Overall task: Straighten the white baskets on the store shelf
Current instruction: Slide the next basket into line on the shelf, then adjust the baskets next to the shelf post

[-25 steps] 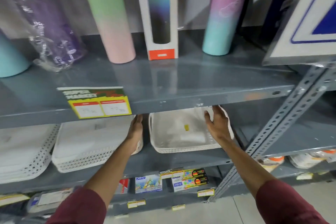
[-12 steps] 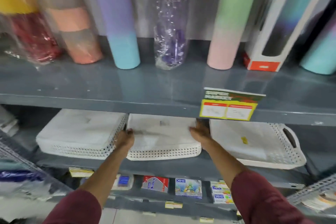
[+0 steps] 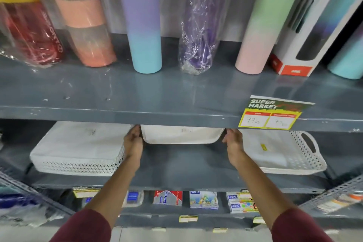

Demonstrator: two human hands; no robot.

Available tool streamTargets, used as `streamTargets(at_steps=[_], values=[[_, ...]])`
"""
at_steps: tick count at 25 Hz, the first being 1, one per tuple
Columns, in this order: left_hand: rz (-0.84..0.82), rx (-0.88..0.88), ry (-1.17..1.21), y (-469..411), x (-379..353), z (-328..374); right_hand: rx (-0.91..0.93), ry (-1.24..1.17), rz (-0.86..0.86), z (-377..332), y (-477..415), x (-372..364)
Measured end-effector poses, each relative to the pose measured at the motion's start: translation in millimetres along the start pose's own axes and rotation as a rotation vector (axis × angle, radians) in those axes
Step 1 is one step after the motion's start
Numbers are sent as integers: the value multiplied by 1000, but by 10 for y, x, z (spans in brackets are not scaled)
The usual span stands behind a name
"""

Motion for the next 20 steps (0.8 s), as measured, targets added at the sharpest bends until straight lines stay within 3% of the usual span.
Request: streamTargets(at_steps=[2,4,6,9,11,13,16,18,20], values=[[-1,158,198,61,-10,48,-80,-244,-33,45,-8,84],[19,317,232,81,37,-10,-132,-305,-156,145,-18,116],[0,415,186,74,61,-116,-209,-229,-265,261,-3,92],[-19,429,163,138,-25,-167,-202,21,-280,346,55,85],[-13,415,82,95,-43,-215,-14,257,-177,266,160,140],[-18,393,2,140,-51,-165,310,450,-68,167,297,143],[1,195,-26,207,-27,97,716,648,72,-61,586,-72],[21,104,-21,160,143,292,752,574,-21,-252,878,-378],[22,27,-38,18,477,525,713,421,-240,-447,1195,-804]])
Point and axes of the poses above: each hand's wrist, its own y-axis away from the middle knuckle, its own x-axis out of the back of the hand, z = x × y, the point moved 3 cm from there along -y, towards the middle knuckle, and after that the axes turned 13 degrees about y, right-handed, at the moved point
